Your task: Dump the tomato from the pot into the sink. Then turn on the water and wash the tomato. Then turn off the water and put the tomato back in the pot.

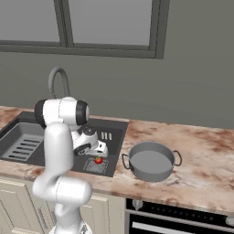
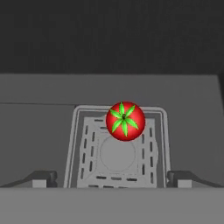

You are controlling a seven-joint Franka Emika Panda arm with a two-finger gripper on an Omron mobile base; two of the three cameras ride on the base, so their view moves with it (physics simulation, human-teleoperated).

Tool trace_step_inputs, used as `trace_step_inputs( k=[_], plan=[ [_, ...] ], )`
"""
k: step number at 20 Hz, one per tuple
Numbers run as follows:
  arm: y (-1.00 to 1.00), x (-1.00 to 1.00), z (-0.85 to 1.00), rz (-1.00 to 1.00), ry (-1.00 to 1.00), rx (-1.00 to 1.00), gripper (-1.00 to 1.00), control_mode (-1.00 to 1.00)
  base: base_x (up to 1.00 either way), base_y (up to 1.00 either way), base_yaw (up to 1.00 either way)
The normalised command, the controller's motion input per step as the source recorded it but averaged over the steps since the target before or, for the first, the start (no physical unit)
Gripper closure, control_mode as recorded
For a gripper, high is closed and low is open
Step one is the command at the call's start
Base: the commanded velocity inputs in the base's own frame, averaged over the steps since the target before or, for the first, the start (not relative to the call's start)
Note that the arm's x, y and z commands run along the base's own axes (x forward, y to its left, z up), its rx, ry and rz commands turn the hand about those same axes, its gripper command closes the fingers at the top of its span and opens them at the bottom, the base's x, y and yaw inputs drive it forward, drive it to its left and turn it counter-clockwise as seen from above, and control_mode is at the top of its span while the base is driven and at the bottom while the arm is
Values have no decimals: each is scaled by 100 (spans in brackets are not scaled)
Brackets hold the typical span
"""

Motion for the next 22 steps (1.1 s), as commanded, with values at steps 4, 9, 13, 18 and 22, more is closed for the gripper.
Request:
trace_step_inputs(
  k=[4, 9, 13, 18, 22],
  plan=[
    [0, 5, -20, 0, 0, 0, -100, -100, 0, 0, 0],
    [0, 9, -17, 0, 0, 0, -100, -100, 0, 0, 0],
    [0, 9, -10, 0, 0, 0, -100, -100, 0, 0, 0],
    [0, 16, -11, 0, 0, 0, -100, -100, 0, 0, 0],
    [0, 19, -14, 0, 0, 0, -100, -100, 0, 0, 0]
  ],
)
